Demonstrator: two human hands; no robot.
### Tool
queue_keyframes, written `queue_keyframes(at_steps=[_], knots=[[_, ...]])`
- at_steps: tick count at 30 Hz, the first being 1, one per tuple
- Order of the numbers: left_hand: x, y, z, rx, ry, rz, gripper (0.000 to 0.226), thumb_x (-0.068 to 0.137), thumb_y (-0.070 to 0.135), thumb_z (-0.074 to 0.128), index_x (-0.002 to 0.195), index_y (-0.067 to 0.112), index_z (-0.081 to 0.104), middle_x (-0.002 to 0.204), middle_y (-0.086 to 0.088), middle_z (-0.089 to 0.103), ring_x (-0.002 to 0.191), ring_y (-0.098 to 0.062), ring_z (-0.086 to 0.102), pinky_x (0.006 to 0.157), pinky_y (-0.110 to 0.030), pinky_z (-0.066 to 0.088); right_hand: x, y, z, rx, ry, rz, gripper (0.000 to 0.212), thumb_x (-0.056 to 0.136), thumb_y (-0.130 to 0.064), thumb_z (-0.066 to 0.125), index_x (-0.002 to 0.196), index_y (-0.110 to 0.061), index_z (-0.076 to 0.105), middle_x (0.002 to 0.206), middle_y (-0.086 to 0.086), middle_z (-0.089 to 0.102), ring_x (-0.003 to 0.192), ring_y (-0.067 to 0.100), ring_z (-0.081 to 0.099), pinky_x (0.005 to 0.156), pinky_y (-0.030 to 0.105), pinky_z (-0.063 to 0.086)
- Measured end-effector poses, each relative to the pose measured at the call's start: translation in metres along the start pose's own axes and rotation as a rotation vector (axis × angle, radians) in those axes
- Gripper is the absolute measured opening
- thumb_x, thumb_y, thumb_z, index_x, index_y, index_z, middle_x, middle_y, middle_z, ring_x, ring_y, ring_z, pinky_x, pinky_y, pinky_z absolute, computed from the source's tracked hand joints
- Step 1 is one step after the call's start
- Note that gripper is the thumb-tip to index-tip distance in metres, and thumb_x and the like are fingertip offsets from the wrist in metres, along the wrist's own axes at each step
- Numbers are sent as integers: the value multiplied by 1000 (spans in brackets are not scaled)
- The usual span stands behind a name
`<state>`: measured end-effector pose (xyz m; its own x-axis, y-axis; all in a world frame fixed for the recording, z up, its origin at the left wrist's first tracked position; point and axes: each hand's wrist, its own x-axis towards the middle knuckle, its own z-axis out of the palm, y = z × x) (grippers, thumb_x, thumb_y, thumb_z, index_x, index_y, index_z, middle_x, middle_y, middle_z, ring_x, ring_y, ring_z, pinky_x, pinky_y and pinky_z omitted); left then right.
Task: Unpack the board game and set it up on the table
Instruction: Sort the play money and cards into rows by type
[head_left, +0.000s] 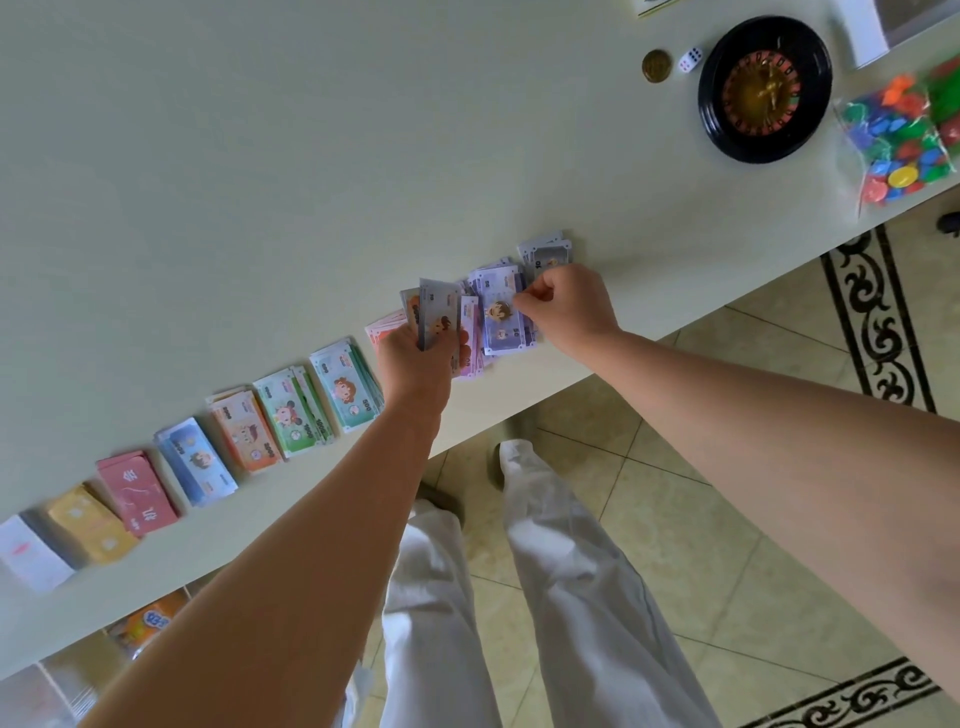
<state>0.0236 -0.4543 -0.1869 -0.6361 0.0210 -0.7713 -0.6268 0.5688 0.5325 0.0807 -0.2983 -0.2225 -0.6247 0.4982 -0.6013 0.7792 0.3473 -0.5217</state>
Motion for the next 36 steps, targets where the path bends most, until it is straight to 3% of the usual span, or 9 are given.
queue_keyframes(at_steps=[4,8,13,18,21,24,28,30,36], knots=[[2,-1,2,66,11,7,30,85,16,71,114,9,65,102,-7,70,89,-22,69,56,-18,49,-3,-6,1,-102,37,-5,29,85,-21,66,59,-14,55,66,7,64,66,22,61,61,31,47],[1,0,7,73,18,-26,38,81,20,75,116,8,64,104,-7,69,90,-24,67,57,-22,50,-4,-5,-1,-122,56,19,22,85,-22,65,66,-14,58,71,4,66,69,21,61,60,28,44],[-1,6,13,38,7,-38,36,79,16,77,112,8,65,100,-5,69,85,-22,67,59,-22,51,-4,-2,-4,-128,62,30,29,83,-24,65,60,-21,48,71,2,63,71,23,60,60,28,43],[-4,14,14,27,1,-51,28,79,13,77,103,10,62,91,-3,66,76,-19,66,55,-19,49,-3,-2,-5,-36,78,11,31,85,-36,64,66,-15,53,64,-3,57,61,15,54,57,28,43],[-7,19,17,37,-27,-54,22,79,16,77,94,12,62,81,-1,65,72,-18,65,51,-18,47,-9,-8,-11,271,-103,12,31,88,-32,65,73,-5,61,63,-4,56,57,4,51,58,21,42],[-11,24,24,6,-97,-37,18,80,19,76,78,21,59,70,4,63,63,-11,62,44,-11,46,-13,-7,-15,322,-234,-1,22,87,-28,68,87,-6,68,81,7,65,75,15,59,71,29,49],[-15,30,29,-36,-172,-47,16,90,18,63,77,25,58,59,10,64,57,-1,59,49,-10,46,-6,4,-26,229,-138,0,23,87,-27,69,82,-4,69,68,3,60,61,11,50,61,24,41],[-14,32,30,-20,-187,-48,19,93,15,54,79,26,57,70,9,63,65,-4,58,52,-11,47,2,11,-34,110,-52,1,26,86,-27,69,78,-3,67,61,-3,56,55,10,48,56,25,40],[-6,32,33,50,-141,7,10,94,16,57,86,20,59,74,8,60,66,-3,56,49,-13,48,14,20,-33,-128,123,48,18,83,-28,67,74,-15,59,76,0,65,74,20,61,68,38,53]])
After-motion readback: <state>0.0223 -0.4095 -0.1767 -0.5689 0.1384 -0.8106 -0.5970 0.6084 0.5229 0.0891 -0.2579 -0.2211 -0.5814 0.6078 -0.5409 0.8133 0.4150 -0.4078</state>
